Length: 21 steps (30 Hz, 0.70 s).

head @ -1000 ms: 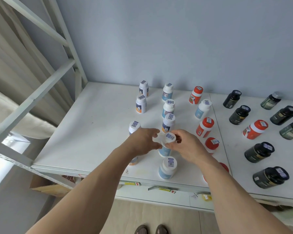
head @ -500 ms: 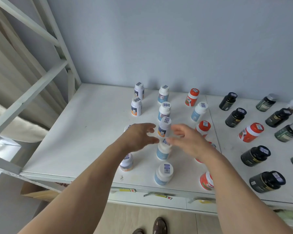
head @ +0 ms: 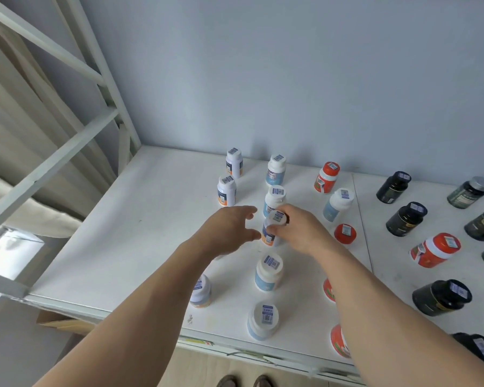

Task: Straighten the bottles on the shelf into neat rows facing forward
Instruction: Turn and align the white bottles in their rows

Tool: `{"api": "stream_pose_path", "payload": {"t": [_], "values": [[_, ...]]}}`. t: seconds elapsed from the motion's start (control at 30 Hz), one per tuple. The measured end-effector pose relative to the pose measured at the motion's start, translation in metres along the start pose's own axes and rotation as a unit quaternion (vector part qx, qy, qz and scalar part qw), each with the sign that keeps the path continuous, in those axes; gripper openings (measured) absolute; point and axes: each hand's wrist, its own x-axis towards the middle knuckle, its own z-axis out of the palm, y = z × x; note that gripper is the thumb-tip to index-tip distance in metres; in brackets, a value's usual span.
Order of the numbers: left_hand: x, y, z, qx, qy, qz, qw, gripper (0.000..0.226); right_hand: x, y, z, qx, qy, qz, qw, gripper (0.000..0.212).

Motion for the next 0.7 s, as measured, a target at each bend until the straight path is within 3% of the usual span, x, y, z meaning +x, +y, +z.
{"api": "stream_pose_path", "payload": {"t": [0.17,0.33,0.7], "values": [[0.009,0.007,-0.005,-0.089,-0.036,0.004,0.995,0.062,-0.002,-0.014,-0.030,0.044,0.011,-0.035,0.998,0.025],[0.015,0.006,-0.013,-0.180,-0.102,0.021,0.978,0.028,-0.002,-0.026,-0.047,0.079,0.019,-0.048,0.995,0.023],[0.027,-0.008,-0.015,-0.246,-0.164,0.029,0.955,0.054,-0.004,-0.037,-0.047,0.147,0.022,-0.004,0.989,0.012]]}}
